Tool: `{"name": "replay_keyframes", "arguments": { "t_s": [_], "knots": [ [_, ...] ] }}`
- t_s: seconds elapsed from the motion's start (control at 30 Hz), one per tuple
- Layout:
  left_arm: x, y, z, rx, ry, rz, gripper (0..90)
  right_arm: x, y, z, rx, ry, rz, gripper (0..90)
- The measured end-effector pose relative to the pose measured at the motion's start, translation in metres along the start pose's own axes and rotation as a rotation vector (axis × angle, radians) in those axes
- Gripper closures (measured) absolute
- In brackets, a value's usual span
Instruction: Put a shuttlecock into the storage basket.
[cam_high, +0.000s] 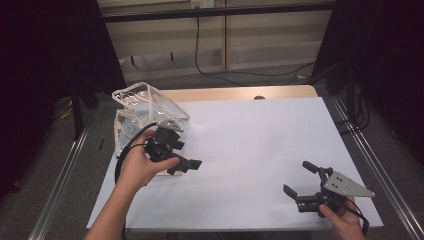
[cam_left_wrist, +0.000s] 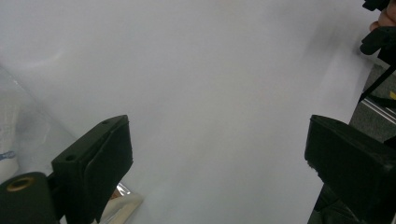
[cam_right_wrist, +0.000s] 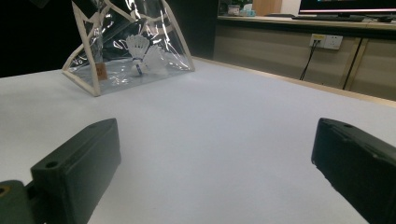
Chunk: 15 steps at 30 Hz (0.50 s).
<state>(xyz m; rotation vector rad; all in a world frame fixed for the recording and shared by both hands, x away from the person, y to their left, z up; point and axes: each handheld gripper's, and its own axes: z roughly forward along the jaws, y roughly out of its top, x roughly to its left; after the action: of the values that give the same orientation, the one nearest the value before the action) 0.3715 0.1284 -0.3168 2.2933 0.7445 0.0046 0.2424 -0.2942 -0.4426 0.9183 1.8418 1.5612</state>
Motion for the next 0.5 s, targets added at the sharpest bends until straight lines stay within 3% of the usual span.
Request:
{"name": "replay_keyframes", "arguments": {
  "t_s": [0.5],
  "knots": [
    [0.004, -0.019, 0.003, -0.005, -0.016, 0.008, 6.1, 0.000, 0.000, 0.000, 0.001, 0.000, -0.001, 0.8]
  ]
}}
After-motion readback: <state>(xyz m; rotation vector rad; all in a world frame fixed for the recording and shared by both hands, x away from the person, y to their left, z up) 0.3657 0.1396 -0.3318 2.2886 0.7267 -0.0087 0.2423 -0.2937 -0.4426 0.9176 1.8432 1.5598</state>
